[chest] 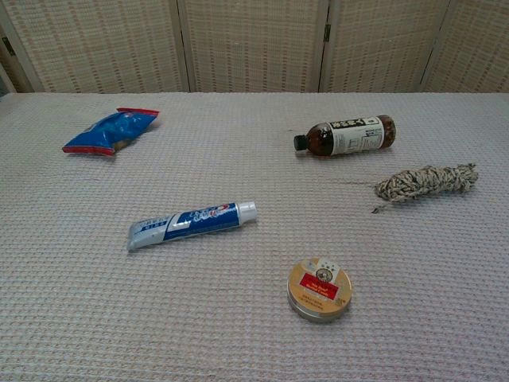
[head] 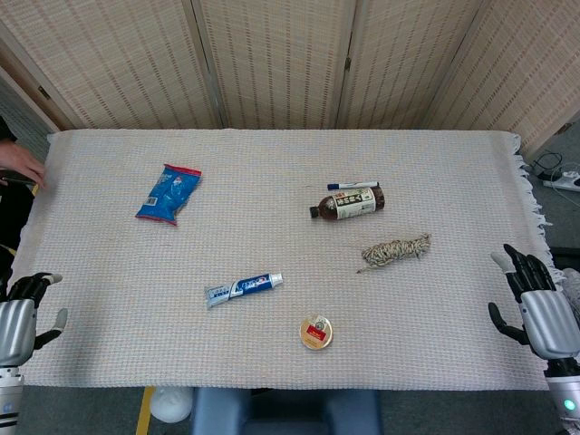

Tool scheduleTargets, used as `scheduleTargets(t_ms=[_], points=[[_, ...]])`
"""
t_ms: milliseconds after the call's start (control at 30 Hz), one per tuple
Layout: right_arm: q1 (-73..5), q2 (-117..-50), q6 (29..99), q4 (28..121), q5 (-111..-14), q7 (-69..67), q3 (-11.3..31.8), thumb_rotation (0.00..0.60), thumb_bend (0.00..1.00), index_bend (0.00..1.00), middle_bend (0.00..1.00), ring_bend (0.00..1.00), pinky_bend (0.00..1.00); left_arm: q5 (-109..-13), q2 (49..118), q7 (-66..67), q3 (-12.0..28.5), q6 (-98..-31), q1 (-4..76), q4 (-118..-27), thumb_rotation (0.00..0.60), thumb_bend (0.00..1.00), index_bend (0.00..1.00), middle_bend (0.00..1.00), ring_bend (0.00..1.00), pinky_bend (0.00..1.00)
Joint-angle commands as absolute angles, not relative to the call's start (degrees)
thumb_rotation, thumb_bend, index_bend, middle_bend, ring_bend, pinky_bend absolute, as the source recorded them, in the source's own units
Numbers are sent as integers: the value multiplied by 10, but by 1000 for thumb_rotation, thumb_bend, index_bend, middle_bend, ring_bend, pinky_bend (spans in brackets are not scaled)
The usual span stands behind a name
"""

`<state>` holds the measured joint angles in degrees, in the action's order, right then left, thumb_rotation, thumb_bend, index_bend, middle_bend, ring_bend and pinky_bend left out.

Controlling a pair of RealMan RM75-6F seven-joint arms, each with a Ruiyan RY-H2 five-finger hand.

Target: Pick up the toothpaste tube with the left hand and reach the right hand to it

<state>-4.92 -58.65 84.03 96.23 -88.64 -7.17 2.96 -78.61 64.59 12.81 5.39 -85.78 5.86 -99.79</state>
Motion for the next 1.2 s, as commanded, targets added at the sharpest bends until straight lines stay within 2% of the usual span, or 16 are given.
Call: scheduleTargets(t_ms=[33, 367, 567, 833, 1200], points=[[-51, -587, 838, 962, -885, -71, 30, 600, 496, 0, 0, 8, 0, -788, 647, 128, 53, -858, 58, -997, 600, 441, 301, 282, 236, 51], [-44, -592, 852, 949, -888, -83, 29, 600, 496, 0, 0, 8, 0, -799, 643, 125, 54, -861, 60, -1003, 600, 441, 301, 282, 237, 51], [-38, -590, 864, 944, -888, -87, 30, 600, 497, 0, 0, 9, 0, -820, 639, 118, 57, -841, 81, -1008, 600, 441, 297, 282, 237, 51], [-34, -585, 875, 944, -891, -90, 32, 600, 496, 0, 0, 9, 0, -868, 653, 74, 74, -756, 163, -996, 600, 432, 286, 282, 236, 51], [-31, -587, 873, 941, -888, -93, 30, 600, 496, 0, 0, 9, 0, -877, 747, 42, 87, -615, 290, -916, 600, 287, 240, 282, 221, 46]])
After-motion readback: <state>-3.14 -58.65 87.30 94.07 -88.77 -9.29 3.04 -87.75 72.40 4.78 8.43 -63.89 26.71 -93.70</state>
